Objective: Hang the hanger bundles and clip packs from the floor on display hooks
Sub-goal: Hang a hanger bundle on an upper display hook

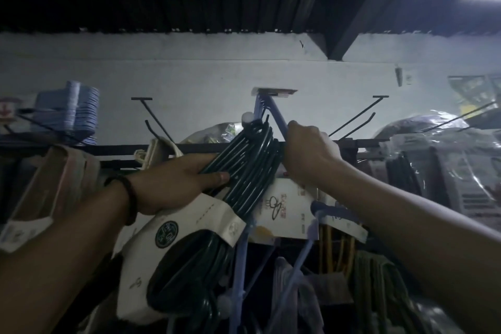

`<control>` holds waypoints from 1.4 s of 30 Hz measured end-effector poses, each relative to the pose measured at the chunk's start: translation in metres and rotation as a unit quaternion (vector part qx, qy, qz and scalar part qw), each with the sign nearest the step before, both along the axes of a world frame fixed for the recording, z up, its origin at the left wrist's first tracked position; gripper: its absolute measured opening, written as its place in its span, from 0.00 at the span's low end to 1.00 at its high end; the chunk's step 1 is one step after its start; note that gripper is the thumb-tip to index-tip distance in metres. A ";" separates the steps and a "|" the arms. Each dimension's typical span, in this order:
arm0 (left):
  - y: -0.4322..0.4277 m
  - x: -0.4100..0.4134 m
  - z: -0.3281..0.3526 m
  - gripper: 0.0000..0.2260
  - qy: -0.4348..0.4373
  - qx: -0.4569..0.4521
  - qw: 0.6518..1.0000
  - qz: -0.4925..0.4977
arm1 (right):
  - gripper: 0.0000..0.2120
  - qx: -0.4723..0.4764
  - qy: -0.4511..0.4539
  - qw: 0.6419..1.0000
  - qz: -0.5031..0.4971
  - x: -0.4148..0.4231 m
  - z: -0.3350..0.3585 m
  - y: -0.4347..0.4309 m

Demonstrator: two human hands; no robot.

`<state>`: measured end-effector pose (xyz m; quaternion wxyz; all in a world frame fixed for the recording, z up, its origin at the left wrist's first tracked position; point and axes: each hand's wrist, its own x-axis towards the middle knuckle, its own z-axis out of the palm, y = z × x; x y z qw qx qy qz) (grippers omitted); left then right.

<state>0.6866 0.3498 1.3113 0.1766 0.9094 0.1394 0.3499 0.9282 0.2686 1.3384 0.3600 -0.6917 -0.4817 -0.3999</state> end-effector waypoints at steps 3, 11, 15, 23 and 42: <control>0.012 0.006 -0.001 0.12 -0.009 -0.045 0.999 0.000 | 0.14 -0.012 0.015 1.000 0.014 0.003 -0.005 0.015; 0.030 0.020 -0.023 0.08 -0.088 -0.071 0.988 0.103 | 0.14 0.002 0.055 0.997 0.059 0.021 -0.015 0.073; 0.035 0.019 -0.032 0.07 -0.151 -0.064 0.975 0.153 | 0.16 -0.063 0.079 0.993 0.069 0.031 -0.025 0.106; 0.032 0.005 -0.034 0.08 -0.148 -0.064 0.968 0.193 | 0.21 -0.221 0.096 0.968 0.075 0.038 -0.015 0.116; -0.022 0.165 -0.043 0.13 -0.189 -0.100 0.976 -0.042 | 0.12 -0.230 0.171 0.956 0.062 0.007 -0.018 -0.085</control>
